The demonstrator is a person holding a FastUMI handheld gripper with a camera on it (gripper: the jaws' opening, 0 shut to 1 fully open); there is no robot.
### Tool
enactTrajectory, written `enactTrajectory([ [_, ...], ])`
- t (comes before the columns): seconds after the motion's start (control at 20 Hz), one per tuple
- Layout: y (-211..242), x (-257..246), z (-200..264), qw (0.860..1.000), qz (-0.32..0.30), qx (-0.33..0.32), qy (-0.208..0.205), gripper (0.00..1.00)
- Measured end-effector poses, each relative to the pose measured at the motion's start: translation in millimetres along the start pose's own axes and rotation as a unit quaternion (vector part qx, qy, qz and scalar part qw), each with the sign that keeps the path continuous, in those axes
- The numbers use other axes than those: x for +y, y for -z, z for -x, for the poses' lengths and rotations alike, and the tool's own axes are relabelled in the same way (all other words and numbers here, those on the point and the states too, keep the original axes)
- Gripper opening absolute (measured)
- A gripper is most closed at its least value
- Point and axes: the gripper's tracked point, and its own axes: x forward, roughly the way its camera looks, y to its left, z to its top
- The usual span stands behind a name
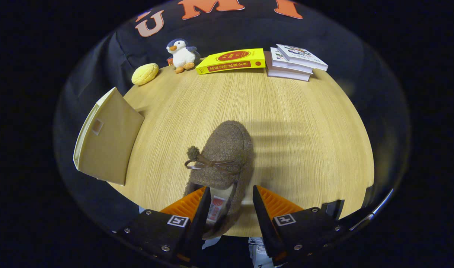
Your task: Open the storage box then place both shoes into the box .Put the left shoe in first, then the right shoe, with the right side of both shoes facing outward in a uniform manner.
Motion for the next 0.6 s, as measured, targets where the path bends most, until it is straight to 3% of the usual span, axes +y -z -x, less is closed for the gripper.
enactTrajectory([
  [0.25, -7.4, -5.3, -27.1, 1.000, -0.011, -0.013, 0.010, 0.53],
  [0.55, -5.8, -11.2, -38.2, 0.999, -0.033, -0.003, 0.028, 0.26],
  [0.6, -6.6, -14.0, -37.6, 0.998, -0.041, -0.005, 0.036, 0.15],
])
